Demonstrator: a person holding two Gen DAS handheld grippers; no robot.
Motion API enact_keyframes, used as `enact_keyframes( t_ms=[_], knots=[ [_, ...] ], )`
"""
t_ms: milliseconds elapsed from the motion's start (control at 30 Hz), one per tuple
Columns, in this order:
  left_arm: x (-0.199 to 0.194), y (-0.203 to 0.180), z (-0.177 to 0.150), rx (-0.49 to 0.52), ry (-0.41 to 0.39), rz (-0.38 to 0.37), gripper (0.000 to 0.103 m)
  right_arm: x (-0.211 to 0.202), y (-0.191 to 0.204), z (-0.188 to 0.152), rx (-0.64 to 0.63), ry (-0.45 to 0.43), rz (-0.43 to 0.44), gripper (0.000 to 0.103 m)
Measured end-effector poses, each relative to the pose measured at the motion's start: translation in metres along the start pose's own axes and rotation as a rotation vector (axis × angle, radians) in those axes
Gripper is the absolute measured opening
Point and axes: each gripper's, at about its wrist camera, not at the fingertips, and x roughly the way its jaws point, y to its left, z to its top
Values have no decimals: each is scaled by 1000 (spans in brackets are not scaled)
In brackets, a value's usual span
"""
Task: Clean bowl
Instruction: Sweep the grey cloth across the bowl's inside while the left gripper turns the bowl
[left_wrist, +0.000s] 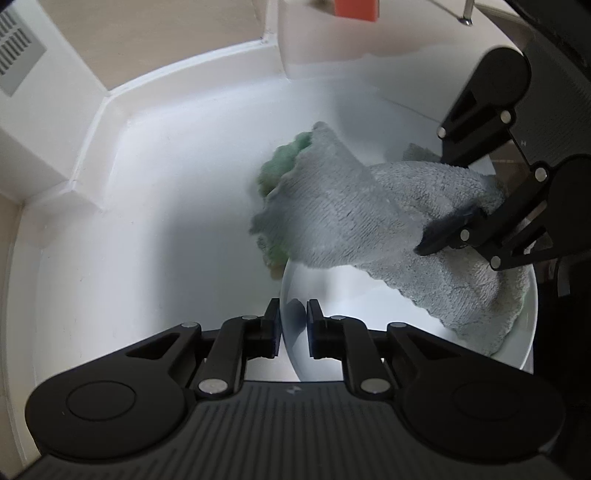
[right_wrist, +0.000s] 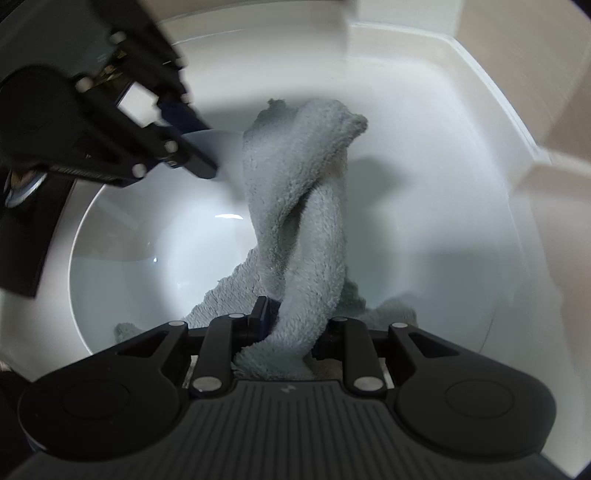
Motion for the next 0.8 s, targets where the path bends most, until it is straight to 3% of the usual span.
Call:
enact_keyframes(
  t_ms=[233,433,500,633,800],
  knots=[
    [6,11,0,-70,27,-53,15,4,0,14,-198,24,44,21],
    [0,7,-11,-130,-19,-13,15,7,1,35,-229,-31,-25,19],
    [-2,6,-17,-160,-39,-4,15,9,-5,42,-188,-57,-13,18],
    [-6,3,-33,-289,-100,10,13,14,-34,44,53,-37,60,17],
    [-11,-6,-51,-468,-169,76,14,10,-32,16,218,7,18,15]
  ],
)
